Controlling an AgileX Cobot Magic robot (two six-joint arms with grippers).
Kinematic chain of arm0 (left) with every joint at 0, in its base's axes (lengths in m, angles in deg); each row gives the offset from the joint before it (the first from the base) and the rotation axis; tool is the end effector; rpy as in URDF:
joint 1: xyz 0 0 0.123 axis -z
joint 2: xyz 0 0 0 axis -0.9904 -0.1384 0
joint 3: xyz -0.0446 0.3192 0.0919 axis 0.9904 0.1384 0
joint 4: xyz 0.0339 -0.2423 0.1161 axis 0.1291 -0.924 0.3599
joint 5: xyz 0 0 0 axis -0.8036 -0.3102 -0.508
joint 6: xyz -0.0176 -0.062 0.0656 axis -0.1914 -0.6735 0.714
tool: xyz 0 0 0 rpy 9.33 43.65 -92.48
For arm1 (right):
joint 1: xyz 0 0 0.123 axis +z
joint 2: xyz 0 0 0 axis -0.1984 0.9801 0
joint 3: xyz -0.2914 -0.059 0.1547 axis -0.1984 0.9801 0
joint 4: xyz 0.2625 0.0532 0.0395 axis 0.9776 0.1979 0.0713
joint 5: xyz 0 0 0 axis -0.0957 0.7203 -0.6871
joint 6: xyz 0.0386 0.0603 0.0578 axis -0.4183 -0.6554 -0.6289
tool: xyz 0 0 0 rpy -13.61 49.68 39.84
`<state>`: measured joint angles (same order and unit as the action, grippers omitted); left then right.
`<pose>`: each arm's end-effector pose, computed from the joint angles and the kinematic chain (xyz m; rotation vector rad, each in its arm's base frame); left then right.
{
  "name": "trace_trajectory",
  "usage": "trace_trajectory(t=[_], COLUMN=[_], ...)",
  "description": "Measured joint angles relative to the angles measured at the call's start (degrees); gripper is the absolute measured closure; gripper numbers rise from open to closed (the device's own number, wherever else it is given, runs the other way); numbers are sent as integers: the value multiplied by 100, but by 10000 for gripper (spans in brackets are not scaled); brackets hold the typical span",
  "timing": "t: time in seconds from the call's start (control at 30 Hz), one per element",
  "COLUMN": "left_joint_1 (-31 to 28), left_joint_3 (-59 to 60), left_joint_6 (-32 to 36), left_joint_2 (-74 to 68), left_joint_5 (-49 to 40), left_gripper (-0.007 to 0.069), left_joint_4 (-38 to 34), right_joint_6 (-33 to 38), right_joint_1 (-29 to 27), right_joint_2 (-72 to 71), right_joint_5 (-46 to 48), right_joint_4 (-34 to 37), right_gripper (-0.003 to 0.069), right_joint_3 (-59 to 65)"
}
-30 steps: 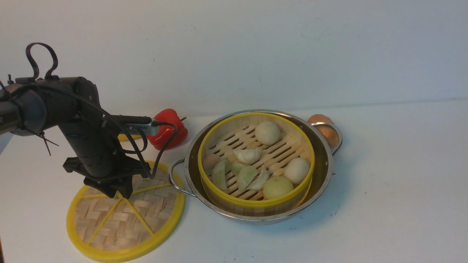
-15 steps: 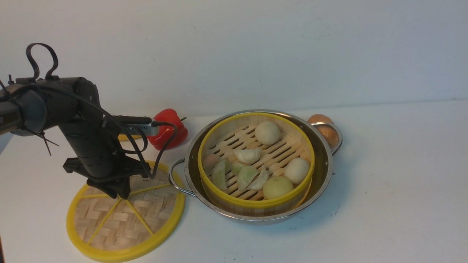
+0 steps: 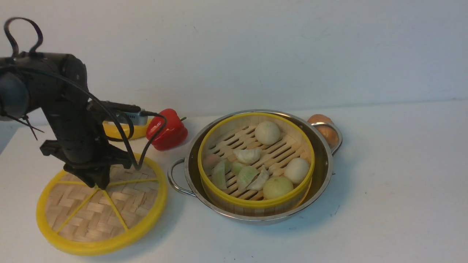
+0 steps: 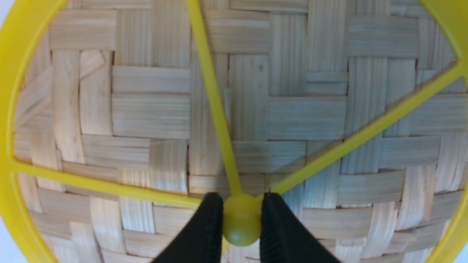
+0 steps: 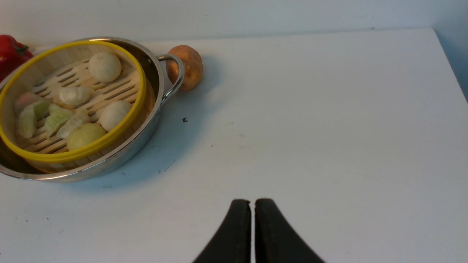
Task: Place the steamer in the pot on the white table, and put the lid on the steamer.
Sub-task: 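Grasp the bamboo steamer lid lying on the table by its centre knob, then place the yellow bamboo steamer lid onto the steamer in the pot with the left gripper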
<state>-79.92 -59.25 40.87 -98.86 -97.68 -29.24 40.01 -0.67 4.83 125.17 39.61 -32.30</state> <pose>0.4110 -0.0097 0.2693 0.1988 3.0458 0.0954 0.0082 -0.0044 0.4026 0.0095 2.2570 0.1163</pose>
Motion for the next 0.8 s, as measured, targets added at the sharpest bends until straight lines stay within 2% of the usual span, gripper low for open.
trace_trajectory(t=[0.33,0.63,0.67,0.8], left_joint_1=[340,1398,1655,2072], left_joint_3=[-1234,-1993,-2086,-2391], left_joint_6=[39,27,-6,-58], left_joint_2=[404,297,160,-248], left_joint_5=[-306,-321,-327,-338], left_gripper=[503,503,503,503], left_joint_4=[-32,-62,-96,-169], right_joint_6=[215,255,260,260], right_joint_1=[0,0,0,0], right_joint_2=[0,0,0,0], right_joint_5=[-5,-5,-5,-5], right_joint_4=[-18,-18,-18,-18], right_gripper=[608,600,599,596], right_joint_3=[0,10,10,10])
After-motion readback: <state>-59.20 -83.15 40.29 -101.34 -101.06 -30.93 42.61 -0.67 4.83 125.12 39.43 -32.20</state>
